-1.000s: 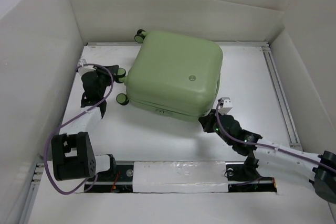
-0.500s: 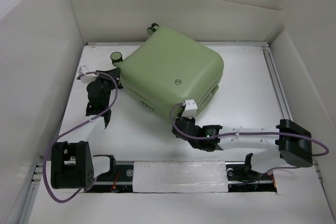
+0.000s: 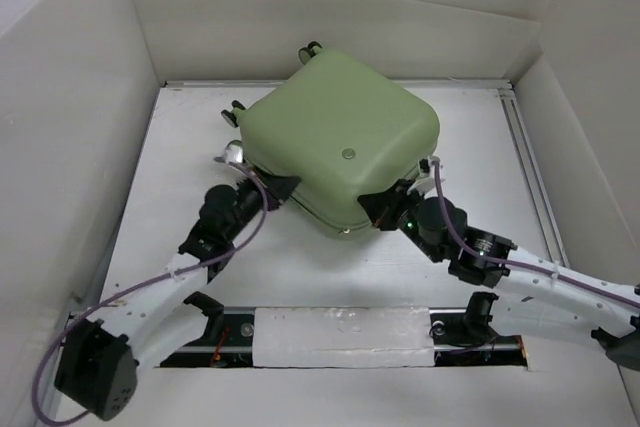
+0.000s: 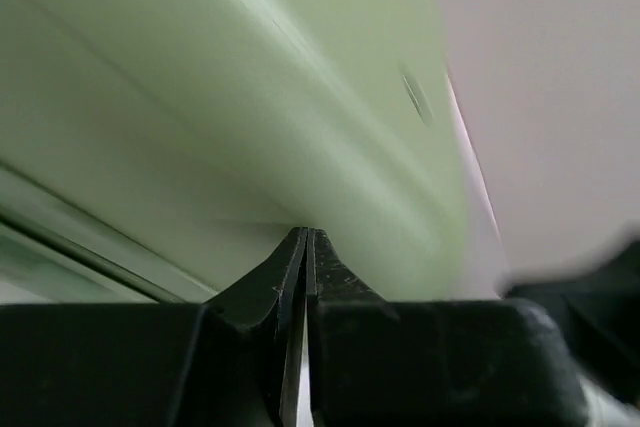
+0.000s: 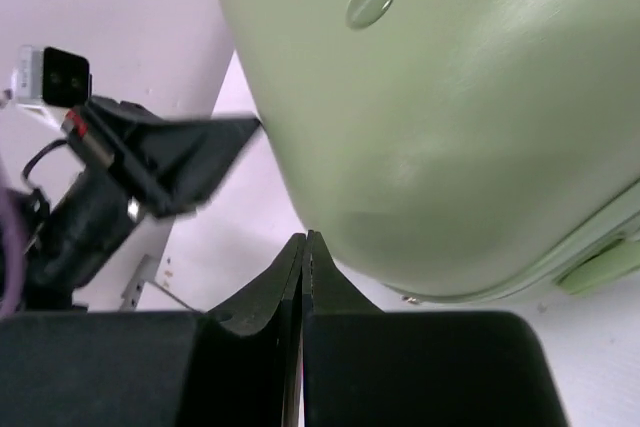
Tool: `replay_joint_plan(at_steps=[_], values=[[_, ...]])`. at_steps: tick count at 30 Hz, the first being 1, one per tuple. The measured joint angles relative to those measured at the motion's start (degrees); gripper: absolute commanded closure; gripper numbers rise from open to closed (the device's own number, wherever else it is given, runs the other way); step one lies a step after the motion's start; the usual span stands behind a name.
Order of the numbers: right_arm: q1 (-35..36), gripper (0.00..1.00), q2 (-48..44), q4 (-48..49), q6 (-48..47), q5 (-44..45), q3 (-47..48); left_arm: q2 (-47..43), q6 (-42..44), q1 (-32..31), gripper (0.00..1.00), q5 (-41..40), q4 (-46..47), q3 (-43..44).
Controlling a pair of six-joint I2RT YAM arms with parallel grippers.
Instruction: Pack the luggage
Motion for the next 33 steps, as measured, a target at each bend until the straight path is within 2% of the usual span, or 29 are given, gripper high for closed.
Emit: replay_joint_plan(at_steps=[2, 4, 5, 7, 9, 11, 15, 20, 26, 33], values=[[-0.02, 1.0, 0.33, 0.17, -0.02, -1.81, -0.5, -2.1, 1.7, -11.1, 1.0, -3.17, -3.61, 0.35], [0.68, 0.92, 1.25, -0.5, 0.02, -2.89, -1.66, -2.69, 2.78, -18.49, 0.95, -6.23, -6.4, 0.17], [0.85, 0.88, 1.33, -1.14, 0.24, -2.99, -2.47, -2.71, 3.1, -20.68, 0.88, -7.56, -7.3, -0.57], [1.16, 0.77, 0.44, -2.69, 1.16, -3.06, -4.46, -2.99, 3.61, -23.98, 0.82, -9.38, -8.24, -3.13], [1.18, 0.77, -1.27, -3.65, 1.77, -2.75, -6.8, -2.89, 4.15, -26.71, 0.73, -10.82, -9.03, -5.18], [1.18, 0.77, -2.99, -4.52, 2.43, -2.32, -8.92, -1.36, 4.72, -31.78, 0.69, -14.8, -10.23, -5.64], [1.18, 0.74, -4.44, -5.62, 2.99, -1.95, -9.88, 4.96, 6.43, -41.64, 0.67, -20.2, -9.94, -4.31], [1.18, 0.7, -5.42, -6.93, 3.61, -0.9, -9.94, 10.93, 7.65, -42.99, 0.65, -24.98, -8.35, -2.56], [0.26, 0.59, -6.19, -12.61, 8.81, 5.09, -11.13, 12.74, 8.24, -43.25, 0.58, -30.03, -6.21, -1.25], [-8.46, 0.56, 0.35, -14.43, 10.43, 6.8, -11.13, 16.48, 8.92, -45.4, 0.55, -34.82, -4.87, 2.78]])
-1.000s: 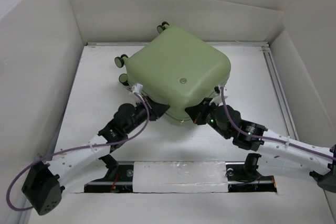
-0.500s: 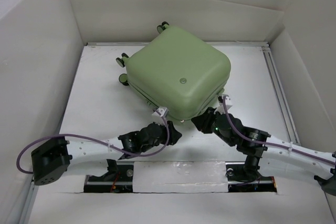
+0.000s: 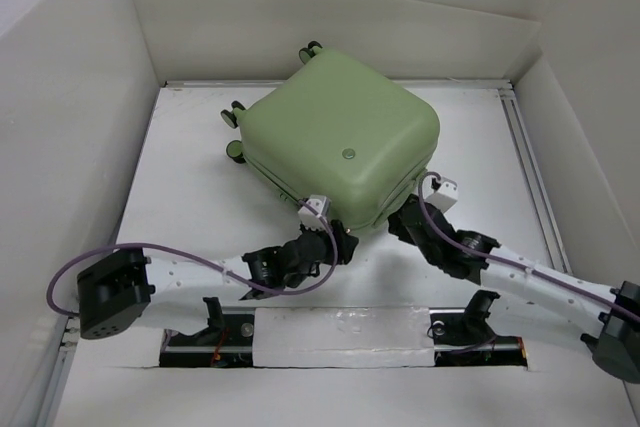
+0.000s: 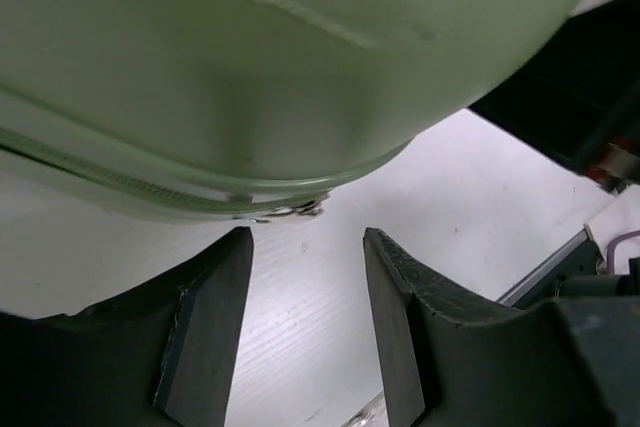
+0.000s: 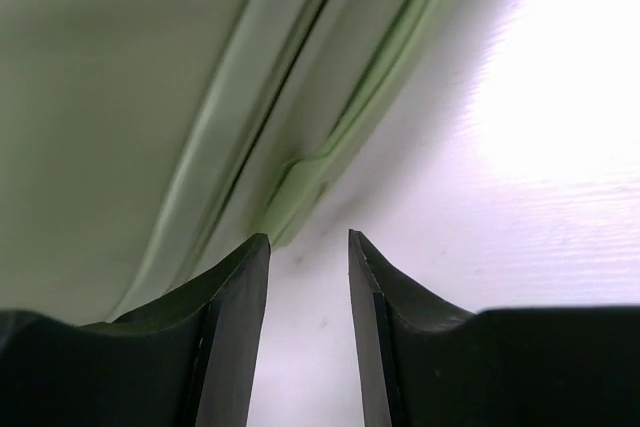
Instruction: Pack the luggage
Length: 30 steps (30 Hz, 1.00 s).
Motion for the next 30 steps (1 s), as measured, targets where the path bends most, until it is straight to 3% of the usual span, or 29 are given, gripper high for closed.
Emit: replay_joint_plan(at_steps=[12, 21, 30], values=[[-18.84, 0.56, 6.6, 8.61, -6.97, -12.24, 0.52, 8.15, -1.53, -4.92, 0.64, -13.66, -6.69, 9.25], [-22.93, 0.58, 15.78, 12.48, -9.6, -17.55, 3.72, 12.57, -5.57, -6.62, 0.73, -21.44, -10.69, 13.14], [-23.78, 0.61, 20.96, 16.5, -9.46, -18.21, 3.63, 16.46, -10.23, -6.86, 1.0, -27.36, -15.8, 16.94]])
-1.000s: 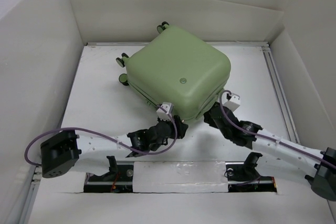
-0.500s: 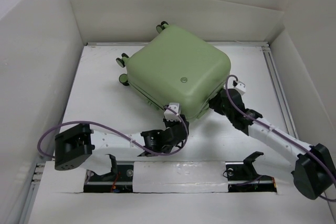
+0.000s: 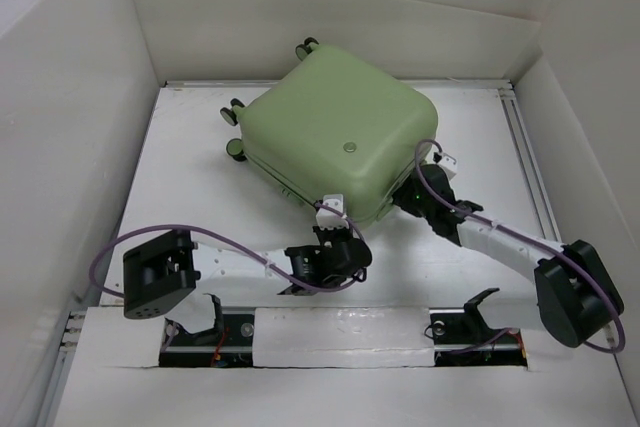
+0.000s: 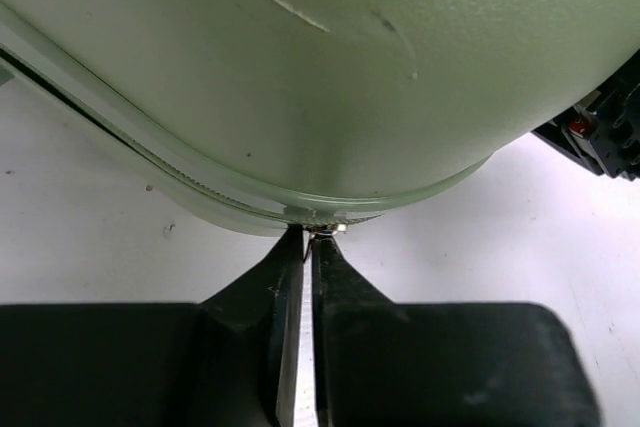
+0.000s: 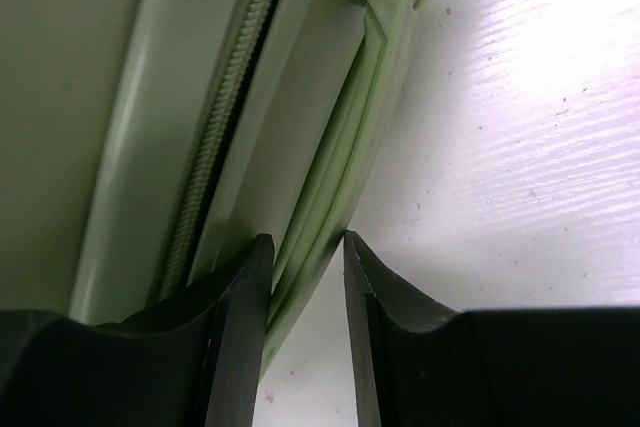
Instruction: Pack the luggage
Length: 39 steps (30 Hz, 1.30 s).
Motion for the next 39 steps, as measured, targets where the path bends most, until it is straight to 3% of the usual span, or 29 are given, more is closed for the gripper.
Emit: replay_joint_plan(at_steps=[6, 11, 19, 26, 32, 39], values=[[-1.11, 0.68, 2.4, 2.23, 0.17, -1.53, 0.0, 0.66, -1.88, 0.0, 1.0, -2.23, -2.12, 0.72], [-2.84, 1.0, 3.04, 3.34, 0.55, -4.61, 0.0, 0.7, -3.39, 0.07, 1.0, -3.5, -2.47, 0.5], [-7.21, 1.0, -0.79, 6.29, 0.57, -10.67, -4.39, -3.3, -6.27, 1.4, 1.0, -6.05, -3.02, -4.11], [-10.84, 1.0, -9.86, 5.18, 0.66, -14.4, -10.4, -12.79, -4.76, 9.05, 1.0, -3.58, -3.34, -9.84], [-11.96, 1.0, -13.31, 1.46, 0.52, -15.63, -11.19, -25.24, -1.22, 20.9, 1.0, 7.02, -2.19, -14.6], [-15.52, 1.0, -22.69, -6.6, -0.22, -10.62, -12.81, -30.69, 5.44, 50.01, 1.0, 18.23, -1.18, -15.93]])
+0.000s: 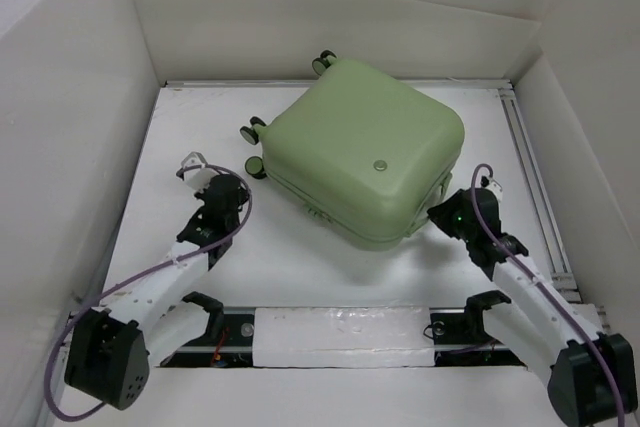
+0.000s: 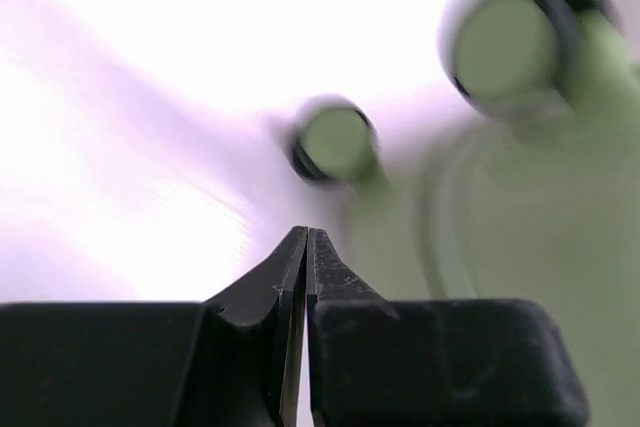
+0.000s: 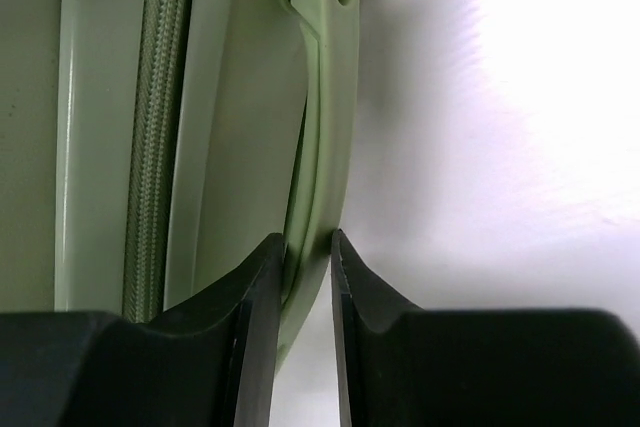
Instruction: Pack the luggage
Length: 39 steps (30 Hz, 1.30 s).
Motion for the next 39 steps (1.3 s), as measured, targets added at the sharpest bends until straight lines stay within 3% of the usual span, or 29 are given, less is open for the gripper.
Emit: replay_joint_plan(at_steps=[4, 7, 13, 15, 16, 17, 21, 28, 39], values=[[-1.66, 1.0, -5.05, -4.5, -1.51, 1.27, -0.98, 3.3, 1.92, 7.13, 1.0, 7.58, 0.35, 0.81], [-2.01, 1.0, -5.84, -5.07, -2.38, 1.36, -1.2, 1.36, 3.54, 3.96, 1.0, 13.11, 1.49, 0.28], [-1.99, 1.0, -3.54, -4.31, -3.8, 1.11, -0.68, -12.52, 6.82, -16.22, 0.98, 20.17, 11.15, -9.81], [-2.01, 1.0, -2.34, -4.11, -4.33, 1.05, -0.02, -11.93, 7.78, -23.32, 0.86, 20.11, 13.64, -13.27], [-2.01, 1.0, -1.51, -3.8, -4.92, 1.14, 0.55, -10.71, 8.26, -27.34, 0.69, 19.19, 14.19, -14.49], [-2.01, 1.0, -1.25, -3.69, -5.07, 1.2, 0.68, -9.53, 8.68, -30.47, 0.63, 18.36, 14.62, -15.17], [-2.27, 1.0, -0.09, -3.13, -5.97, 1.27, 1.14, -0.59, 10.95, -40.48, 0.57, 14.27, 15.82, -14.16], [-2.27, 1.0, 0.22, -3.08, -6.82, 1.22, 1.4, 8.35, 14.23, -41.24, 0.57, 8.52, 19.47, -7.5], [-2.32, 1.0, 0.39, -2.67, -7.39, 1.22, 1.4, 17.88, 17.68, -39.08, 0.71, 3.48, 20.74, 0.76]])
